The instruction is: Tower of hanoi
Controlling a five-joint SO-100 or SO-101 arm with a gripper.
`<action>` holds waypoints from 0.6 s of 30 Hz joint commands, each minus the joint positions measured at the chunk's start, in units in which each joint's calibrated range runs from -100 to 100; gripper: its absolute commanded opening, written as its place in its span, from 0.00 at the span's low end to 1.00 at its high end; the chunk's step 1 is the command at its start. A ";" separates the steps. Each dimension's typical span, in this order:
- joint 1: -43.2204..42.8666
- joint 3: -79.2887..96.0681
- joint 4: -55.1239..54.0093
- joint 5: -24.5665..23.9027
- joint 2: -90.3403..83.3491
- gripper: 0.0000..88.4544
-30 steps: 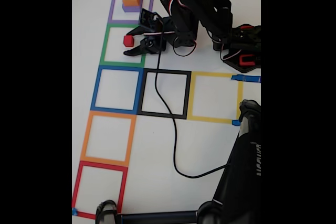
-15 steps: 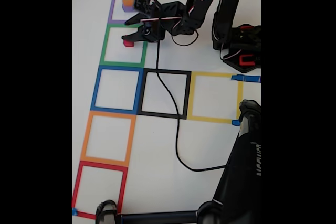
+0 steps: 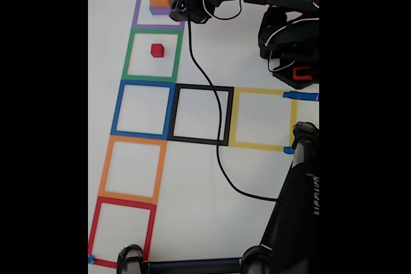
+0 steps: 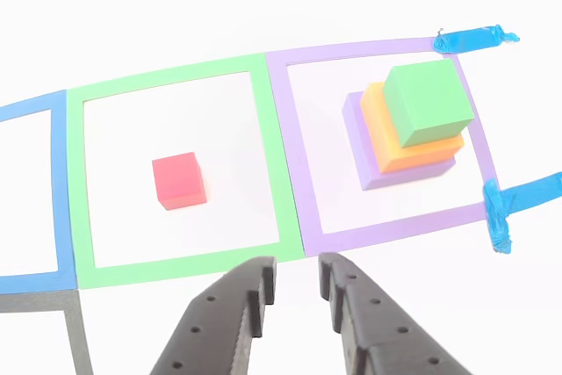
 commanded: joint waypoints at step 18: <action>21.36 -57.41 42.23 0.36 9.42 0.01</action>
